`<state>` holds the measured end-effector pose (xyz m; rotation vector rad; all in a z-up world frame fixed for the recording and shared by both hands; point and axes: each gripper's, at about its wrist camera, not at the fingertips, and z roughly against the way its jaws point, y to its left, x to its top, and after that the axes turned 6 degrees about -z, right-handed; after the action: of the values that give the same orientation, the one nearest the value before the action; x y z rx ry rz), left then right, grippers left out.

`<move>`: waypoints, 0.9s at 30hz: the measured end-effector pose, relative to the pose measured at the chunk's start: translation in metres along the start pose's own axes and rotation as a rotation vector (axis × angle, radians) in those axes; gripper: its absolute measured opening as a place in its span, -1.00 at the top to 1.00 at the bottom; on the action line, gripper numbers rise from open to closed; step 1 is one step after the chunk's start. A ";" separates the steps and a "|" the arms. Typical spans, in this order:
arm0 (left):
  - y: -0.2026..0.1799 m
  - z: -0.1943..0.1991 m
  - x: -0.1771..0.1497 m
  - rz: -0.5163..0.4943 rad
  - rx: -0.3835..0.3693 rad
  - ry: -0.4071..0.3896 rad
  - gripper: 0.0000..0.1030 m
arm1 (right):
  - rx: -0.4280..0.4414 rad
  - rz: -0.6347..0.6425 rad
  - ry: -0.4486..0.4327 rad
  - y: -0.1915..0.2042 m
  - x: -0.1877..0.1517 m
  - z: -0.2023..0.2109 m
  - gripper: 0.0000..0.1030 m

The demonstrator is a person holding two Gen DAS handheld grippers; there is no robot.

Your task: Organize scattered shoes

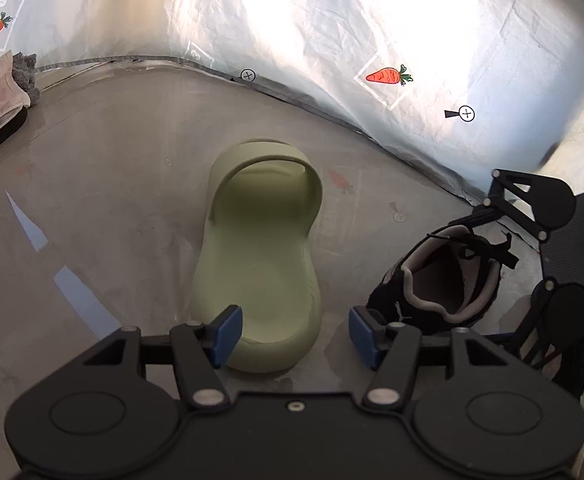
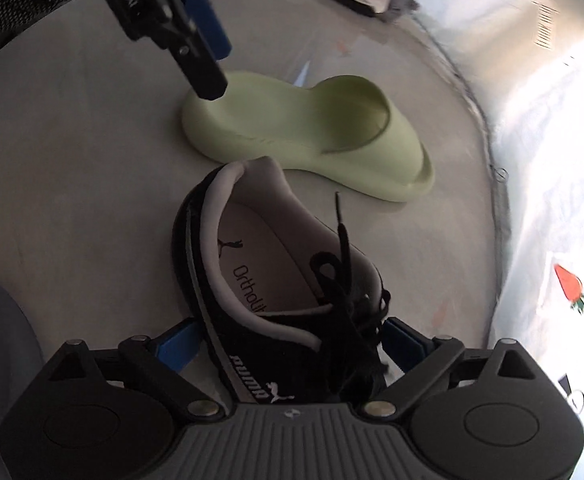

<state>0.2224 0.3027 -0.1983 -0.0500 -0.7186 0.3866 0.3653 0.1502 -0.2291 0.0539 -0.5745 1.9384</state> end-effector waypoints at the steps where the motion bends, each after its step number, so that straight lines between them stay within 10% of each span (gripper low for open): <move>1: -0.002 0.000 -0.001 -0.013 0.004 0.005 -0.16 | 0.030 0.012 0.010 -0.004 0.002 -0.005 -0.95; 5: -0.007 0.001 -0.002 -0.059 0.052 -0.007 -0.16 | 0.083 -0.183 0.027 -0.026 0.006 -0.018 -0.93; 13: -0.004 -0.004 0.006 -0.006 0.005 0.000 -0.16 | -0.318 -1.142 0.211 -0.053 0.015 -0.032 -0.90; 27: -0.020 -0.001 0.005 -0.048 -0.045 -0.007 -0.16 | -0.205 -1.228 0.029 -0.012 -0.047 0.010 -0.63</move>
<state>0.2328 0.2862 -0.1920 -0.0736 -0.7339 0.3247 0.3944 0.1096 -0.2298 0.1960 -0.5237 0.6851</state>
